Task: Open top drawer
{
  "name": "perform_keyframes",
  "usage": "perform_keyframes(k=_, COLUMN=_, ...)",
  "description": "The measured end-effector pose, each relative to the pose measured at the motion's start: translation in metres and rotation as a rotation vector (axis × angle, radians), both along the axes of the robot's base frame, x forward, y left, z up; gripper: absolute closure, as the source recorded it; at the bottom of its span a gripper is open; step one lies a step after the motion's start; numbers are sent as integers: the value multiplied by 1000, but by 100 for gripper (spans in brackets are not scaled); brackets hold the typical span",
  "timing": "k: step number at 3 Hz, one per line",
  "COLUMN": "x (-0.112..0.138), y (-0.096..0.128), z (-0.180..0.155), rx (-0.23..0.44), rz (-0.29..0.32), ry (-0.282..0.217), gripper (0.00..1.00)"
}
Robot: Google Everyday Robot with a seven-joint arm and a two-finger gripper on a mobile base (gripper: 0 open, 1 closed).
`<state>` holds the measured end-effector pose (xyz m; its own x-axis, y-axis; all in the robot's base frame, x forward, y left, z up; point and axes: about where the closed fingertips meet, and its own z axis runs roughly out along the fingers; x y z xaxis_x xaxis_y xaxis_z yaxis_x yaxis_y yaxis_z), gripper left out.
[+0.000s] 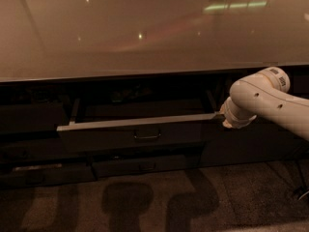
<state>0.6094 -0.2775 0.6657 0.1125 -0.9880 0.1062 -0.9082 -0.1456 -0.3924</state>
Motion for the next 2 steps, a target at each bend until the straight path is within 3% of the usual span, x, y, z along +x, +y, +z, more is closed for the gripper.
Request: perform_keyframes(k=2, x=-8, y=1, z=-1, rx=-1, rz=8, ry=-1, gripper=100)
